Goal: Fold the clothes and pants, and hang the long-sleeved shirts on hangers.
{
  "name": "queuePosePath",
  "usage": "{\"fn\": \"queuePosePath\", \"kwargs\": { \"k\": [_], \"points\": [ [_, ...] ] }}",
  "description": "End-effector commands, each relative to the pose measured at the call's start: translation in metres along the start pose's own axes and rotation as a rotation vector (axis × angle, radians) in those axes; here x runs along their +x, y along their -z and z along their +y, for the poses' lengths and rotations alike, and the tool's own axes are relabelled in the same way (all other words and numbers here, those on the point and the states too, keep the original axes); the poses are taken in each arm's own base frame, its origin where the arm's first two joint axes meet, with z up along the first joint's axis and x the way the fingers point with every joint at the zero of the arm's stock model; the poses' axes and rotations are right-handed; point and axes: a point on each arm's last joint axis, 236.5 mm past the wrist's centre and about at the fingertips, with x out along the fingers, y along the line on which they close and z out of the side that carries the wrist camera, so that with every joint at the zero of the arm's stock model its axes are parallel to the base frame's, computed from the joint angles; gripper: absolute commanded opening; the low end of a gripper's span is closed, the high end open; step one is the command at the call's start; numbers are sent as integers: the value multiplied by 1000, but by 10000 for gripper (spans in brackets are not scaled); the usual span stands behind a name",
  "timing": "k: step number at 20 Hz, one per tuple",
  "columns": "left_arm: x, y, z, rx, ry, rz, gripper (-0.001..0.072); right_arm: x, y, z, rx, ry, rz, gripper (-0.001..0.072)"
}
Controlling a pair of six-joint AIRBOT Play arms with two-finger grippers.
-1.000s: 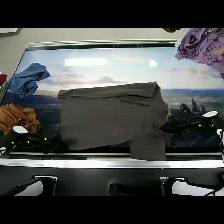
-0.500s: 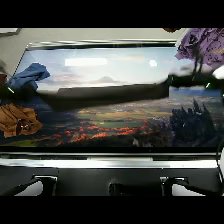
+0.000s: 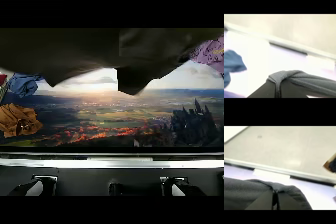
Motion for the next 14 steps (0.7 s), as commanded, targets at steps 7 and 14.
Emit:
{"fn": "queuePosePath", "kwargs": {
  "k": [7, 14],
  "points": [
    [-63, 14, 27, -10, -157, -10, 15, -58, -11, 6, 111, 82, -40, 35],
    [149, 168, 43, 24, -58, 641, 16, 120, 185, -50, 395, 35, 502, 35]
  ]
}}
